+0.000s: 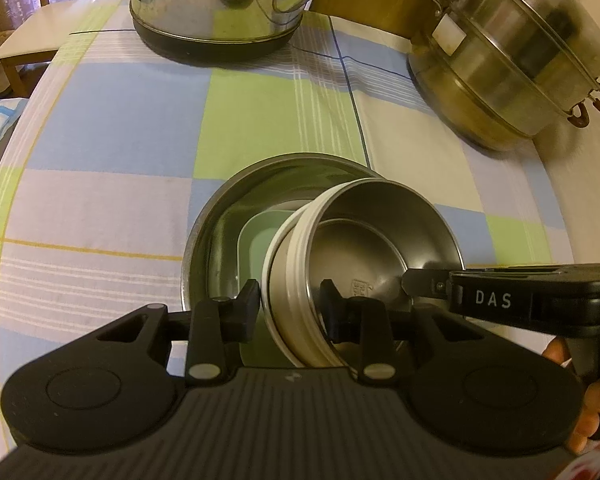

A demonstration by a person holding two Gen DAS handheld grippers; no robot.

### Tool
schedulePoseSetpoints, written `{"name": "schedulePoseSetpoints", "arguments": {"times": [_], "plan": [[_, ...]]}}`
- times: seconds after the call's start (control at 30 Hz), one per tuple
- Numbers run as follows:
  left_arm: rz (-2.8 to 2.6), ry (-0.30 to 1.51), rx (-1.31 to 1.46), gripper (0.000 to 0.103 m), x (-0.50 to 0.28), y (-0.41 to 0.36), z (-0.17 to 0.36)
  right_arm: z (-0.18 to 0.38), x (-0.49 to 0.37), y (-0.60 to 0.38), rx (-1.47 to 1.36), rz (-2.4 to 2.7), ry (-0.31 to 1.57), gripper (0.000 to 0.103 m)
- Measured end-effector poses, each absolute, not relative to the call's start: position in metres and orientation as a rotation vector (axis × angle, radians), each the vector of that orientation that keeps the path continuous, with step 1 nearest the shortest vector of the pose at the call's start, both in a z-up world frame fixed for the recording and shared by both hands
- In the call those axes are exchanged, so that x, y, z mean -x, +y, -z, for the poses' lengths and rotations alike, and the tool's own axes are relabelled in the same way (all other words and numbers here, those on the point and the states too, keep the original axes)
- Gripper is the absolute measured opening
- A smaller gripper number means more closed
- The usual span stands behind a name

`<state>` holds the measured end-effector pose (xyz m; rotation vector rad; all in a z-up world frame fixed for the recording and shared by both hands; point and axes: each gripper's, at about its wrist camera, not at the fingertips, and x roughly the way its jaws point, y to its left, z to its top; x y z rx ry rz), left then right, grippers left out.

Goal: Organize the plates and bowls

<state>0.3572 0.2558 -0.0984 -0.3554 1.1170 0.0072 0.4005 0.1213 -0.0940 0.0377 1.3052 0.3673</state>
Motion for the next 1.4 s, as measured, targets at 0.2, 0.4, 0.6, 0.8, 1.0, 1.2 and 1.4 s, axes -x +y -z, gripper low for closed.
{"name": "schedulePoseSetpoints", "arguments": {"times": [0.2, 0.4, 0.6, 0.8, 1.0, 1.2, 1.4], "plan": [[0.002, 1.113, 0.338, 0.028, -0.358, 0.254, 0.099, 0.093, -0.397, 0.12, -0.046, -0.35, 1.305, 0.015], [0.022, 1.102, 0.322, 0.03, -0.36, 0.254, 0.098, 0.092, -0.386, 0.121, -0.045, -0.325, 1.297, 0.015], [0.037, 1.104, 0.3, 0.03, -0.357, 0.254, 0.099, 0.089, -0.382, 0.123, -0.047, -0.299, 1.28, 0.016], [0.047, 1.07, 0.279, 0.042, -0.35, 0.255, 0.088, 0.075, -0.371, 0.12, -0.061, -0.302, 1.205, 0.059], [0.031, 0.996, 0.247, 0.058, -0.328, 0.257, 0.062, 0.053, -0.35, 0.103, -0.145, -0.342, 1.098, 0.068], [-0.017, 0.923, 0.196, 0.068, -0.287, 0.252, 0.035, 0.025, -0.311, 0.084, -0.158, -0.378, 0.973, 0.073], [-0.055, 0.881, 0.208, 0.075, -0.243, 0.242, 0.017, 0.004, -0.266, 0.063, -0.172, -0.41, 0.898, 0.074]]}}
